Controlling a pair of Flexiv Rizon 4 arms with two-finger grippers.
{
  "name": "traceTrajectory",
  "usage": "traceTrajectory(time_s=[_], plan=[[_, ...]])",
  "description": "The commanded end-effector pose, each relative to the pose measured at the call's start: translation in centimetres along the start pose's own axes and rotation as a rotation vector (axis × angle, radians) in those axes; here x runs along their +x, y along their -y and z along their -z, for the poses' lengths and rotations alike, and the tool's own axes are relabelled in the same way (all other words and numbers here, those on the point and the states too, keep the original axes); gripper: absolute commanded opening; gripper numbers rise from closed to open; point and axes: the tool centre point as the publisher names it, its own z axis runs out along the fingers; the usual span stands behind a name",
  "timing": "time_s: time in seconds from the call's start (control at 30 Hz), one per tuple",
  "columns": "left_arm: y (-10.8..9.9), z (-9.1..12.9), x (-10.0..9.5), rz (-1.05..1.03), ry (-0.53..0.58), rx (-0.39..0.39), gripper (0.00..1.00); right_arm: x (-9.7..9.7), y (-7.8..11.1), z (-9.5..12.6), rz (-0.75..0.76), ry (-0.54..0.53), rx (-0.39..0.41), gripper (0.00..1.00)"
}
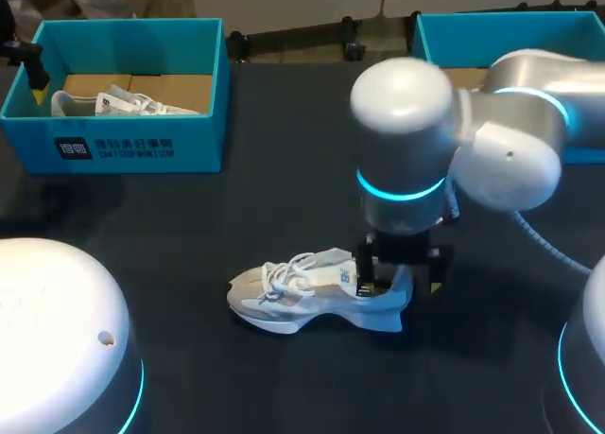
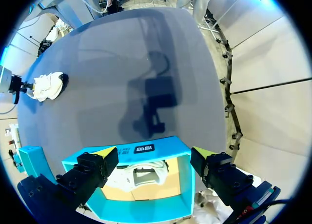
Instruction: Take the shoe out of the shoebox, open the shoe tongue, remove and reinsert the insole, then place the shoe into the shoebox
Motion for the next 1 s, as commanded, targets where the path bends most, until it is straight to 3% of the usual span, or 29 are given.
traceTrajectory(time_s=[0.03,0.37,0.6,0.7,1.0], plan=[[0.1,0.0,0.0,-0.001,-0.002,-0.001,1.00,-3.8,-0.3,2.3,0.028,-0.153,-0.012,1.00],[0.1,0.0,0.0,-0.001,-0.002,-0.001,1.00,-6.0,-1.7,5.7,0.347,-0.348,-0.036,1.00],[0.1,0.0,0.0,-0.001,-0.002,-0.001,1.00,-6.4,-2.6,6.4,0.567,-0.452,-0.068,1.00],[0.1,0.0,0.0,-0.001,-0.002,-0.001,1.00,-6.3,-3.0,6.3,0.705,-0.534,-0.125,1.00],[0.1,0.0,0.0,-0.001,-0.002,-0.001,1.00,-6.1,-3.2,6.4,0.726,-0.568,-0.106,1.00]])
